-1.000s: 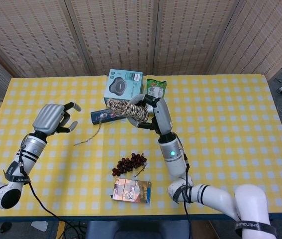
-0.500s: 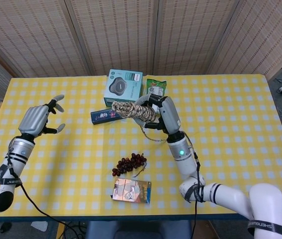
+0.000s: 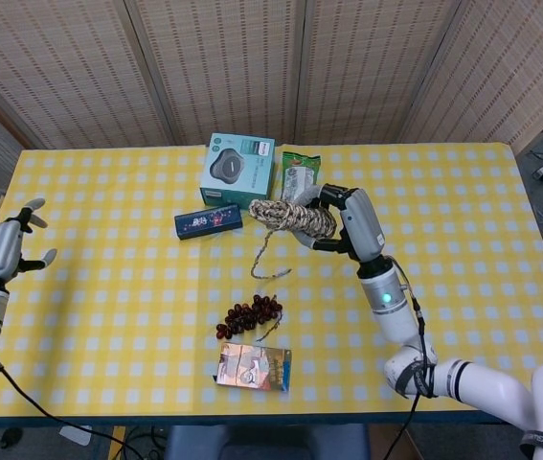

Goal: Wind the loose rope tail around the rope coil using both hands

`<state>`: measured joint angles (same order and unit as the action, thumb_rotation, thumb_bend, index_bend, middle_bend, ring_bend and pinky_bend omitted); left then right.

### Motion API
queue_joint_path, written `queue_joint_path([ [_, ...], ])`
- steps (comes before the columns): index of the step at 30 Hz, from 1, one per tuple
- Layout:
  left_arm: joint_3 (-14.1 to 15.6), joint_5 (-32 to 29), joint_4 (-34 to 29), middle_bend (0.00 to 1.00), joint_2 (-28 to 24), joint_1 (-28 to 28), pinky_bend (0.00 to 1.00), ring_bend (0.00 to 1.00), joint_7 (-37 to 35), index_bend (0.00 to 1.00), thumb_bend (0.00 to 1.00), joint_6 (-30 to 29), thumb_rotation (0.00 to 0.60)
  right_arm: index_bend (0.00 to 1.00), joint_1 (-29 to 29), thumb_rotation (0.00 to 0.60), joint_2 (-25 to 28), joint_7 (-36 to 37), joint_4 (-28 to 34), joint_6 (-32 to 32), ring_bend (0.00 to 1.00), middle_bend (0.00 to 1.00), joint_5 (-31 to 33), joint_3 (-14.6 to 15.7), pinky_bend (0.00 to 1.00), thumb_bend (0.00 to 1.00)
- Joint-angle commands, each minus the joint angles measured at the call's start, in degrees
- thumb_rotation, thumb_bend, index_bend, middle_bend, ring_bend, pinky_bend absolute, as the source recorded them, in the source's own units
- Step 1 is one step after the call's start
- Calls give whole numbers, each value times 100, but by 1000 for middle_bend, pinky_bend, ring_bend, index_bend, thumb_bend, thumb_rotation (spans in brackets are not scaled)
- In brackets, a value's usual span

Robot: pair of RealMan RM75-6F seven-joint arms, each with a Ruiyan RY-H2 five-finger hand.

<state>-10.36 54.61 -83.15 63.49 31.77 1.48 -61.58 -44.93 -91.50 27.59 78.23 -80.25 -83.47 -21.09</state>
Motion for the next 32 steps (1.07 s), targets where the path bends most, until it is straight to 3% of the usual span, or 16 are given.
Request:
queue_joint_path([
  [1,135,149,455,350,184,-332,448,350,-160,184,289,-306,600,899,120,600,92,28,77,-30,575,716,-15,85,629,271],
  [7,349,810,714,350,321,-872,436,349,-629,210,290,-958,600,899,320,600,193,101,177,-71,575,716,-19,204,629,278],
  [13,583,1610,457,350,285,-1343,427,349,-930,221,290,-1718,600,899,423,600,247,149,212,-84,575,718,-70,270,629,282],
  [19,765,2070,-74,350,192,-1733,421,346,-775,223,288,-2262,600,899,498,600,259,193,218,-101,575,718,-81,284,629,283],
  [32,1142,2502,-1054,347,-63,-2387,389,339,-230,240,286,-2675,600,899,640,600,255,282,172,-114,575,718,-96,322,629,283],
])
